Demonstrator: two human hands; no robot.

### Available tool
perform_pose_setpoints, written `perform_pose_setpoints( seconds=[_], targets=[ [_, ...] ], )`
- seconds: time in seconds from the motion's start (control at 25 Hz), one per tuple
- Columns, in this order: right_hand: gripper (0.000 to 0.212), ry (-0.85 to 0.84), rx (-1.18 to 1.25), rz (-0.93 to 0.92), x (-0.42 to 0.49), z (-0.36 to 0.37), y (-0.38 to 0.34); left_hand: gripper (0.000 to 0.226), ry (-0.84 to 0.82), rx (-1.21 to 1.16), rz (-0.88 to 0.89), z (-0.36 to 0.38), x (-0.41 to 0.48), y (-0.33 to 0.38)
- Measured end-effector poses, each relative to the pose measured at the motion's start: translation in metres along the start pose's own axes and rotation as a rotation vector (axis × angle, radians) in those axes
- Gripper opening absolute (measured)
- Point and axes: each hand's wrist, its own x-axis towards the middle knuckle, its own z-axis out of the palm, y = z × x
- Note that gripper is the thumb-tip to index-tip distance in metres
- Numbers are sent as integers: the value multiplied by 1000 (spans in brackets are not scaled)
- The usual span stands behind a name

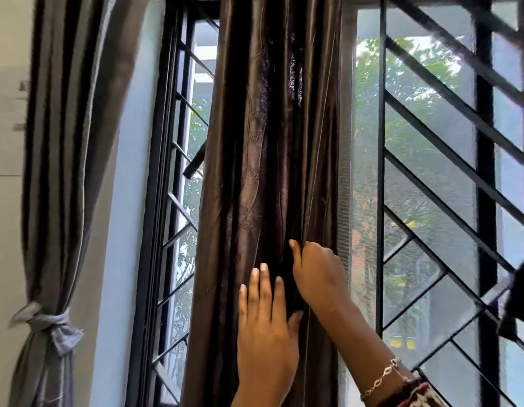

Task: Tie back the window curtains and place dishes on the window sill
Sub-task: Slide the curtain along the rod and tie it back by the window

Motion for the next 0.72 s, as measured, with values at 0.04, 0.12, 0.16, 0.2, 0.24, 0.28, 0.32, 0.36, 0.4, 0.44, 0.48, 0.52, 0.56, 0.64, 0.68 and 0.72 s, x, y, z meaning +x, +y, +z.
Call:
perform_pose_setpoints(
  seconds=[0.04, 0.12, 0.16, 0.2, 0.24, 0.28, 0.32, 0.36, 0.4, 0.44, 0.48, 0.52, 0.56, 0.64, 0.68, 0.72],
  targets=[
    [46, 2, -5, 14, 0, 0, 2, 54, 17, -75, -66, 0, 0, -3],
    [44, 2, -26, 31, 1, 0, 6, 62, 43, -220, -253, -1, 4, -8],
    [43, 0, -35, 35, 1, 0, 7, 68, 3, -273, -361, -1, 6, -10],
    [44, -2, -43, 38, 1, 0, 9, 74, -58, -322, -461, -2, 9, -12],
    [46, -7, -50, 40, 1, 0, 11, 77, -110, -349, -547, -1, 10, -15],
    [47, -15, -55, 42, 1, -1, 13, 74, -150, -357, -610, 0, 11, -17],
    [47, -22, -63, 45, 1, -1, 16, 65, -176, -349, -640, 2, 10, -20],
    [47, -26, -77, 51, 1, -2, 19, 54, -198, -333, -648, 3, 9, -22],
    [47, -25, -100, 61, 3, -3, 23, 46, -206, -327, -652, 3, 7, -23],
    [46, -19, -130, 71, 4, -4, 28, 43, -204, -336, -660, 2, 5, -23],
    [45, -12, -166, 76, 6, -4, 32, 42, -198, -350, -665, 0, 2, -22],
    [44, -10, -202, 78, 8, -4, 36, 42, -187, -366, -657, -3, -1, -20],
    [41, -17, -231, 78, 9, -4, 38, 44, -169, -381, -632, -5, -5, -16],
    [33, -45, -260, 78, 11, -2, 37, 48, -158, -417, -570, -8, -12, -5],
    [32, -58, -261, 80, 11, -1, 34, 51, -191, -403, -536, -8, -14, 0],
    [34, -68, -252, 82, 11, 0, 30, 54, -235, -363, -502, -6, -15, 5]
  ],
)
